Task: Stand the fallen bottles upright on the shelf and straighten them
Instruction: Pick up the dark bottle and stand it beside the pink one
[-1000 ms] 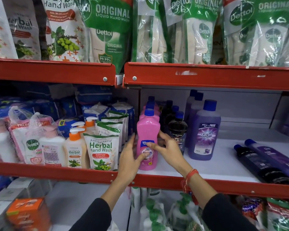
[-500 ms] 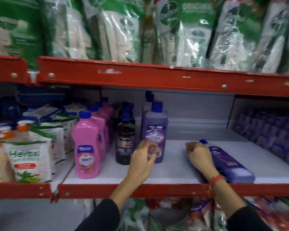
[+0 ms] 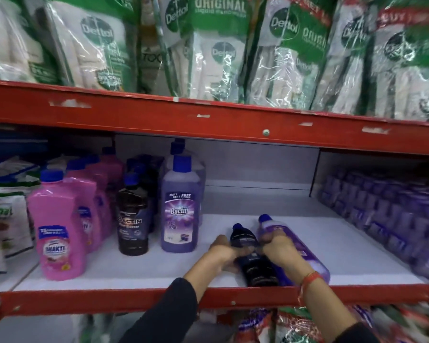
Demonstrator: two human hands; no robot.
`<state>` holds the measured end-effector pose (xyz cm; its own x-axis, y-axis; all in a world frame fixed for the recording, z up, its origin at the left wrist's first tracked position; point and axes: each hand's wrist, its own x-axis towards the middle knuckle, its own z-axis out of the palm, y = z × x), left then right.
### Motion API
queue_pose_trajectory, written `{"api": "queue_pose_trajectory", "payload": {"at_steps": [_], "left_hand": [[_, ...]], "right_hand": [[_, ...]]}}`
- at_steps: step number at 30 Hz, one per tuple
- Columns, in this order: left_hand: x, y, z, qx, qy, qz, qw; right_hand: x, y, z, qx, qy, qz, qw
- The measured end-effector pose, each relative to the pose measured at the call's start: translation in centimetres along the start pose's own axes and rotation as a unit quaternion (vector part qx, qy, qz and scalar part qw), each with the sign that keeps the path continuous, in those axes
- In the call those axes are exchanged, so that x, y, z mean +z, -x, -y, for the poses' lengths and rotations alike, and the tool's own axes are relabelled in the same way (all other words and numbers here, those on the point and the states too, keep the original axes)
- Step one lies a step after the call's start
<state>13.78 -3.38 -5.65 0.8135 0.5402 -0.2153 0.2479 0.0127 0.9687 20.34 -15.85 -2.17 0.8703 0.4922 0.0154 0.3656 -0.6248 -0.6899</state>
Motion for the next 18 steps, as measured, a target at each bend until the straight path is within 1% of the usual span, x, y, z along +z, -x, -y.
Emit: {"api": "queue_pose_trajectory", "payload": {"at_steps": [3,5,7,9,10,14,18], "left_hand": [[-0.5,1.0,0.1,0.035,0.028,-0.01,0.999],[-1.2,2.1,-0.3,0.087,0.024,-0.017,0.996],[-2.4,3.4,-0.9,0.149,0.005,-0.028,0.988],[-4.1,4.8,-1.2,0.197,-0.015,-0.057,0.979],[-5.3,5.5,-1.0,0.215,-0.009,-0.068,0.974],[-11.0,8.2,0.2,0.28,0.035,-0.117,0.952],[-16.8,10.1,1.8,0.308,0.041,-0.181,0.933]], "right_hand": [[0.5,0.1,0.0,0.016,-0.129,0.013,0.991],[0.4,0.4,0.3,0.011,-0.217,0.037,0.975],[0.5,1.0,1.0,-0.015,-0.298,0.061,0.952],[1.0,1.8,2.0,-0.052,-0.358,0.055,0.931],[1.5,2.3,2.8,-0.071,-0.374,0.047,0.923],[5.3,4.2,6.7,-0.162,-0.381,0.034,0.91],[9.7,5.5,10.7,-0.226,-0.387,0.041,0.893]]}}
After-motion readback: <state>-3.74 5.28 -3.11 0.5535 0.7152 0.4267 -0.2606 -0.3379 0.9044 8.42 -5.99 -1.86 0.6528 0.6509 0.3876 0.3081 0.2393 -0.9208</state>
